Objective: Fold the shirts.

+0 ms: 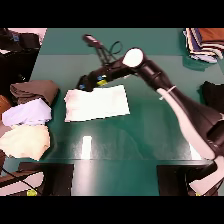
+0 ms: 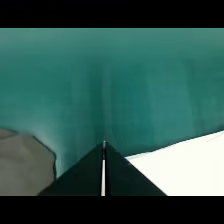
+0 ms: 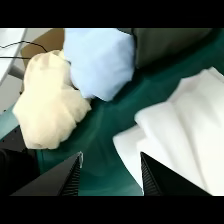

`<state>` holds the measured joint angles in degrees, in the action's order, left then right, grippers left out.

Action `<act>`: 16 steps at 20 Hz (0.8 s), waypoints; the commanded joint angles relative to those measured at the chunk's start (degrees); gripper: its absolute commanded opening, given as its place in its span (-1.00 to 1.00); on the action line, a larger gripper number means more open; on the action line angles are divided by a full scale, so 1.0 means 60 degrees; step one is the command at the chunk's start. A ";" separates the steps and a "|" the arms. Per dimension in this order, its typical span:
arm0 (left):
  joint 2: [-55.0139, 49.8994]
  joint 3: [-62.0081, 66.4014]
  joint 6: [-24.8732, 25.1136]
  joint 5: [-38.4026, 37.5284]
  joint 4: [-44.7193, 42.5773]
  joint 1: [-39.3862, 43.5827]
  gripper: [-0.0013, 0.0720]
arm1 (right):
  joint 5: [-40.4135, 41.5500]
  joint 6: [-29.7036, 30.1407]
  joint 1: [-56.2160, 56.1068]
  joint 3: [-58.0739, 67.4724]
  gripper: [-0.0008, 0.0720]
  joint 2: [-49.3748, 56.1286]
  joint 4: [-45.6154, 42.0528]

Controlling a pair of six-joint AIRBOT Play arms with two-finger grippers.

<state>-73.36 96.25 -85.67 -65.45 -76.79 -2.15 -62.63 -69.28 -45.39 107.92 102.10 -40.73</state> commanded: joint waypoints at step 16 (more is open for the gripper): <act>0.0113 0.0000 0.0109 -0.0386 0.0958 -0.0055 -0.90 | -0.0994 -0.0761 0.3213 -0.4138 0.78 0.1137 0.1698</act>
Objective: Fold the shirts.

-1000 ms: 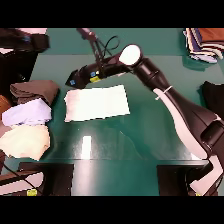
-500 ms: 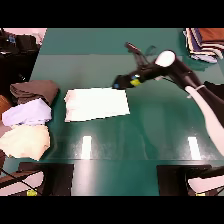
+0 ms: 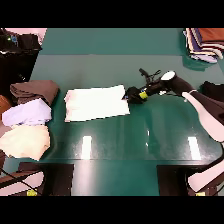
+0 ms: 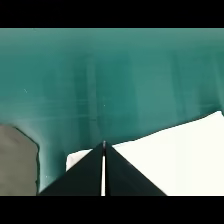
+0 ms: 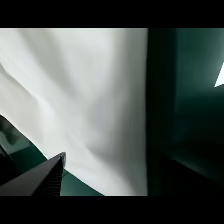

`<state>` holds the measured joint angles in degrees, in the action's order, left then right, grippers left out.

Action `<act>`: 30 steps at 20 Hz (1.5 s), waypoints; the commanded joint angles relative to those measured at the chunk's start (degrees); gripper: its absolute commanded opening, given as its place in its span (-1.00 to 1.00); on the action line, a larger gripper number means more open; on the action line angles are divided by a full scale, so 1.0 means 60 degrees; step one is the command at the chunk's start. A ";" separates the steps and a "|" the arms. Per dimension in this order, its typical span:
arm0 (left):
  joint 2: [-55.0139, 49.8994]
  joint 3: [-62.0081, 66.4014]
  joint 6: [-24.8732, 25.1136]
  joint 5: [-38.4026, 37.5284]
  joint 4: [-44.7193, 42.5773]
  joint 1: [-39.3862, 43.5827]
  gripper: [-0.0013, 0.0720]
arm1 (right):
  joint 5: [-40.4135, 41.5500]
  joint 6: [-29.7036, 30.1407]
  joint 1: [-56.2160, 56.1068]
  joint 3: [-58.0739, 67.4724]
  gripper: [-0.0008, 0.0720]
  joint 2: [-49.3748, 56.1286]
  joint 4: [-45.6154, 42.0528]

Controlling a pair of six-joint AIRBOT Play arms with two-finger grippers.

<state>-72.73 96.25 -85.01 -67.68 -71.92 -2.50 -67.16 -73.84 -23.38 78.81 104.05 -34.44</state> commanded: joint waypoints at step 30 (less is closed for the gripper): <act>0.0007 0.0000 0.0488 0.1945 0.2014 0.3344 -0.90 | 0.0805 -0.0240 0.9927 0.1872 -0.93 -0.2947 -0.2670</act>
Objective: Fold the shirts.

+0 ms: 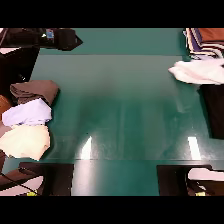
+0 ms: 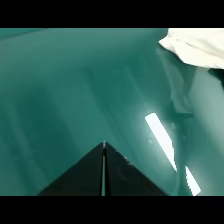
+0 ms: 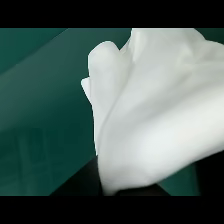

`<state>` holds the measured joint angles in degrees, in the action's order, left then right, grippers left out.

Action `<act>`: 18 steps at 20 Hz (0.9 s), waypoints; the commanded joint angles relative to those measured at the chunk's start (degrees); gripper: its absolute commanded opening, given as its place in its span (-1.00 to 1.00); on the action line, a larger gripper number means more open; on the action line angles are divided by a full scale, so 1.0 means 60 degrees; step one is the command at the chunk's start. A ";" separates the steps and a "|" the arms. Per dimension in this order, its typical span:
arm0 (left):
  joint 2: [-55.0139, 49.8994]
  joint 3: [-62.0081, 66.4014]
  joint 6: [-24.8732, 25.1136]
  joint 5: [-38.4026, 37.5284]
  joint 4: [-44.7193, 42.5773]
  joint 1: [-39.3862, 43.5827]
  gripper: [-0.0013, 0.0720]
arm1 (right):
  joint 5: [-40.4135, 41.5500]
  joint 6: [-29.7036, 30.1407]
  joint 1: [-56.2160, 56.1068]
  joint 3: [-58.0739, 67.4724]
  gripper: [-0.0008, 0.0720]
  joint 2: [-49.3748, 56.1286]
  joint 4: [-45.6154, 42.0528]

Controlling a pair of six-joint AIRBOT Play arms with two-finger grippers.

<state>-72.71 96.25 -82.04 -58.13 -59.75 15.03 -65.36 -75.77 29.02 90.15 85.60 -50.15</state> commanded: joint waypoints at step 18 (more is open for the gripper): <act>-0.0004 0.0000 -0.0069 0.0313 -0.0259 0.0433 -0.90 | -0.1381 0.0025 0.1698 0.3071 -0.93 0.0193 -0.0127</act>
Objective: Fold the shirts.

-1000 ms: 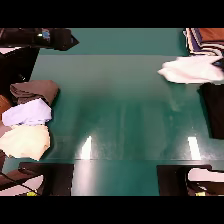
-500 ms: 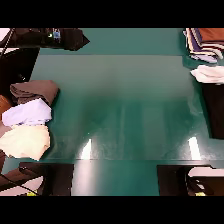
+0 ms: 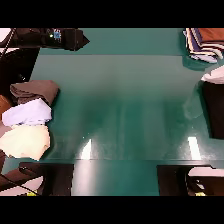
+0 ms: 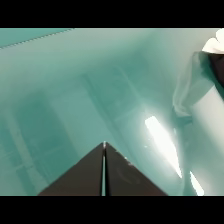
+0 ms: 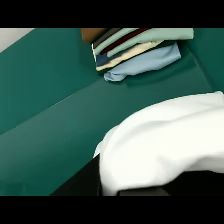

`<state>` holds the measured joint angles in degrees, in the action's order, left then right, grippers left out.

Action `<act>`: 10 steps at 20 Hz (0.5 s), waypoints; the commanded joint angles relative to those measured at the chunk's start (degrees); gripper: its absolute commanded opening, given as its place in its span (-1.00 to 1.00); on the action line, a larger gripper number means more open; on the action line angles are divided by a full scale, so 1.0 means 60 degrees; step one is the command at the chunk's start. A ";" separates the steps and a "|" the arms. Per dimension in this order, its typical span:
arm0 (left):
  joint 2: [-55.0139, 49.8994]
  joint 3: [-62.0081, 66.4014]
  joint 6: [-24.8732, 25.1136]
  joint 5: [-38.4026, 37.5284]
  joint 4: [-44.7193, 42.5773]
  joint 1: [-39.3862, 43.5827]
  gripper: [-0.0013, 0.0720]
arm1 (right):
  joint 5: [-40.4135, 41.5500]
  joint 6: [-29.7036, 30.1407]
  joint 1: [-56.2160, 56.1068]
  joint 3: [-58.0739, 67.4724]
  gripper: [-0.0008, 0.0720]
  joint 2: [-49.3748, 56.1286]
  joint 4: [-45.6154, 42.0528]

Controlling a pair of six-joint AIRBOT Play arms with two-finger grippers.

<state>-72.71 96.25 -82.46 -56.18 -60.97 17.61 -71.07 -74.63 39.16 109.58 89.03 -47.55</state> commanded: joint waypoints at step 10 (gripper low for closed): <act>-0.0007 0.0000 0.0076 -0.0066 -0.0055 0.0004 -0.90 | -0.1195 -0.0313 0.1515 -0.4240 -0.93 -0.2958 -0.2878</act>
<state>-72.71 96.25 -82.15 -56.55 -61.30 17.61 -76.03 -76.34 45.39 90.52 75.05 -60.12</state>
